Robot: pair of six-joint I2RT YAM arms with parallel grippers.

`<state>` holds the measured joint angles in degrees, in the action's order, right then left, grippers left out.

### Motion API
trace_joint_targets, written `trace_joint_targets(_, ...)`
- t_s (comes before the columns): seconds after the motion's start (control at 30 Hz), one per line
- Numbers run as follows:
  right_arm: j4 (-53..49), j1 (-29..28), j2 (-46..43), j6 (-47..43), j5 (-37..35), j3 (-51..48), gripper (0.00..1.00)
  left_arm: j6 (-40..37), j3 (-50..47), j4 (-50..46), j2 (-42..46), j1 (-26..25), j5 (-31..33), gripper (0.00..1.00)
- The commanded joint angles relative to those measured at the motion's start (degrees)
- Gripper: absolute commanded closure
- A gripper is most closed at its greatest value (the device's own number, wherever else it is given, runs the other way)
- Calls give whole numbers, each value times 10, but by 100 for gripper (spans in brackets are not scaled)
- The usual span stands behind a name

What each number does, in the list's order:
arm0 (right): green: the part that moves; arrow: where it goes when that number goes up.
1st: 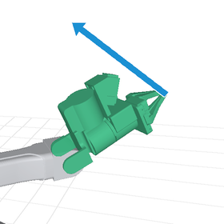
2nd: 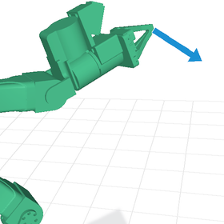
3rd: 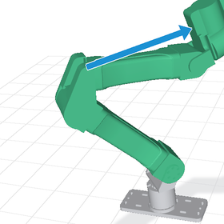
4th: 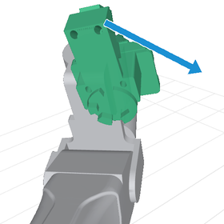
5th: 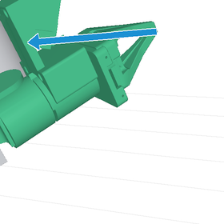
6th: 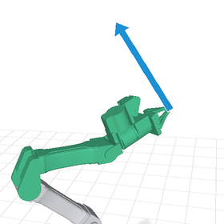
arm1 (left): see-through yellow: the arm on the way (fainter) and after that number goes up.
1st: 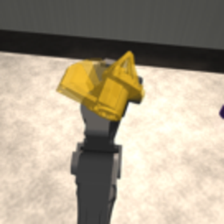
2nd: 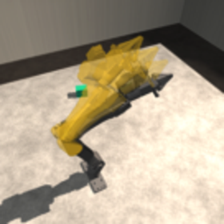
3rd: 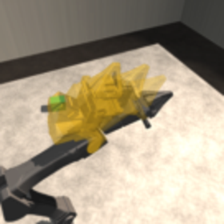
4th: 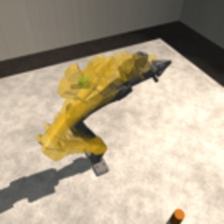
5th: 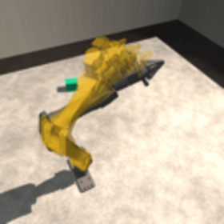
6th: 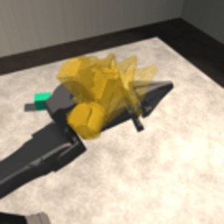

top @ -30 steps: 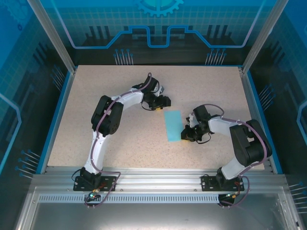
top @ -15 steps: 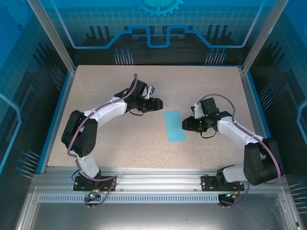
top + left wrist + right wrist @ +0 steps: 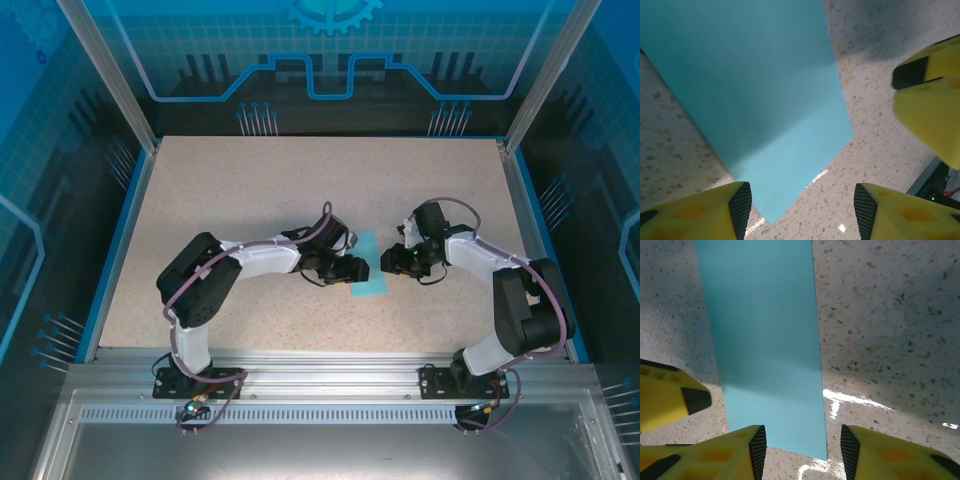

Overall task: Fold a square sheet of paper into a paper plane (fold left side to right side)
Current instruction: First fold the square sheet of paper in half at the center of the table, then fold the triangle a second time at the center of the table.

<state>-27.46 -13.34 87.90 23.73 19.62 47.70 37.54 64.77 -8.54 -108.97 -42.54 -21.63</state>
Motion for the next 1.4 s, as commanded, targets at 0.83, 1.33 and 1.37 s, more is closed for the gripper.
trace_joint_targets(0.83,-27,15,83,-4,60,43,55,32,-43,7,-12,-32,7,40)
trace_joint_targets(1.33,-38,3,69,-12,64,-9,57,32,-47,14,-11,-32,7,40)
trace_joint_targets(1.37,-40,2,69,-11,66,-10,57,32,-47,15,-11,-32,8,40)
